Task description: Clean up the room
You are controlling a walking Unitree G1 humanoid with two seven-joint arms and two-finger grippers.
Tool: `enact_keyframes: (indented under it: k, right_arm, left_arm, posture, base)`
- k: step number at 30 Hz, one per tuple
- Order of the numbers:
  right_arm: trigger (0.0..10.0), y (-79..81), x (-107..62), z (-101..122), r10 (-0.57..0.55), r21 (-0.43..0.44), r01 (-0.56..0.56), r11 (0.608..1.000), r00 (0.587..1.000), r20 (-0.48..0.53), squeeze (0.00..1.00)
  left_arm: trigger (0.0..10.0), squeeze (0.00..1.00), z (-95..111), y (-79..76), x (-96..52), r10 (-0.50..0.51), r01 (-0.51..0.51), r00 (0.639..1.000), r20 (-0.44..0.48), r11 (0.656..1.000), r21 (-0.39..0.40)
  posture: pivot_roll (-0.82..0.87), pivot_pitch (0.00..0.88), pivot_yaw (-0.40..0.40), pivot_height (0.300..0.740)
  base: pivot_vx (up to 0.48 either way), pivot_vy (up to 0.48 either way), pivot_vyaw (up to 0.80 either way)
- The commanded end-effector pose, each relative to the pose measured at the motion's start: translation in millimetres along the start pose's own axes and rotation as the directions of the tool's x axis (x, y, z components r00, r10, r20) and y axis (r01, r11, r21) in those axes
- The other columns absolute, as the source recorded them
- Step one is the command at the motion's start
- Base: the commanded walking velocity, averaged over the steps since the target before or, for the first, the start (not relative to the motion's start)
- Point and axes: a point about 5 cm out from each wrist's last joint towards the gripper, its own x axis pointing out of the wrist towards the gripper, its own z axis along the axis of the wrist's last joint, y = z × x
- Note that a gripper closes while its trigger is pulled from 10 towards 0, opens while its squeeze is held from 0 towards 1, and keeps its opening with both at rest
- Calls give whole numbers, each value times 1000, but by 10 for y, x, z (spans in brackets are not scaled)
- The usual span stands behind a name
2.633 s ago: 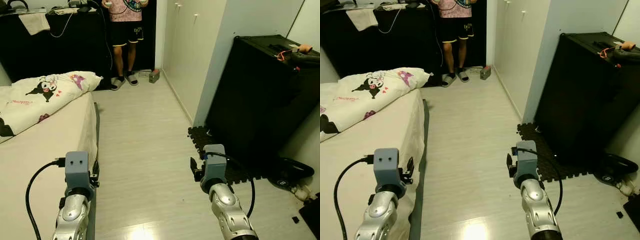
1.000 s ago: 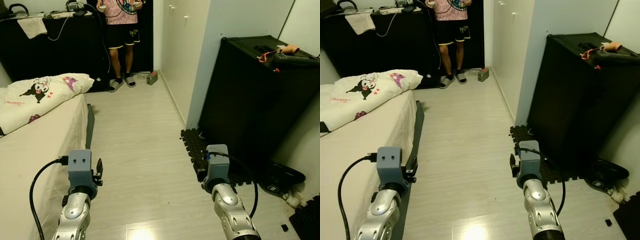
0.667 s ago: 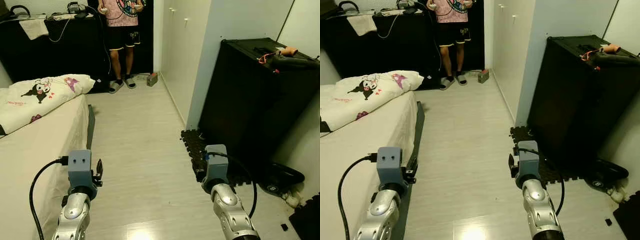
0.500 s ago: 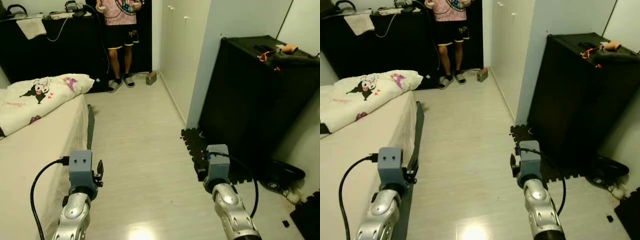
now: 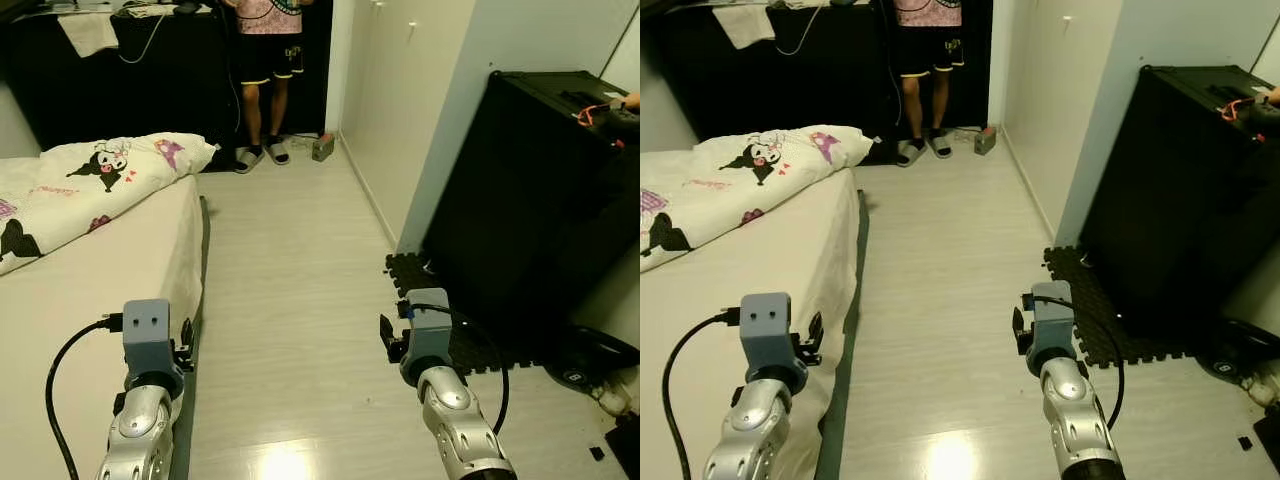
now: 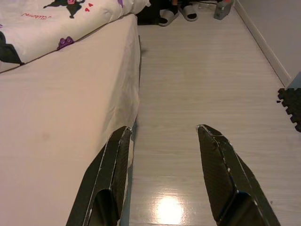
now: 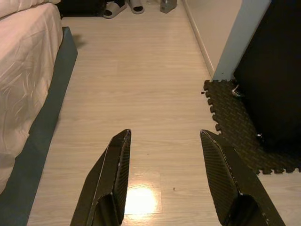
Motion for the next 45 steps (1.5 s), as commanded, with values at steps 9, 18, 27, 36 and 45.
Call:
enact_keyframes:
  k: [9, 18, 27, 36, 45]
  right_arm:
    - [10000, 6, 4, -36, 7, -2, -7, 1000, 1000, -18, 0]
    - [10000, -8, -1, -40, 7, -7, -7, 1000, 1000, -20, 0]
    - [10000, -16, 17, -20, 9, -7, -9, 1000, 1000, -17, 0]
    - [10000, -46, 39, 7, 6, -7, -6, 1000, 1000, -7, 0]
    - [10000, -53, 80, 119, -3, -3, 3, 1000, 1000, 28, 0]
  left_arm:
    - [10000, 0, -8, -8, -1, 1, -1, 1000, -3, 1000, -12]
    - [10000, 0, 1, -5, -2, 10, -10, 1000, 2, 1000, -8]
    - [10000, 0, 14, -42, 12, -8, 8, 1000, 4, 1000, 7]
    - [10000, 0, -7, -93, 1, -33, 34, 999, -18, 999, 38]
    - [10000, 0, -132, -1, 6, 42, -42, 998, -49, 999, 4]
  posture:
    - [12, 63, -11, 733]
    - [10, 67, -15, 733]
    - [7, 61, -18, 733]
    - [-8, 69, -3, 733]
    - [1, 78, -23, 733]
  base:
    - [0, -252, 0]
    - [0, -53, 0]
    - [0, 0, 0]
    - [0, 0, 0]
    - [0, 0, 0]
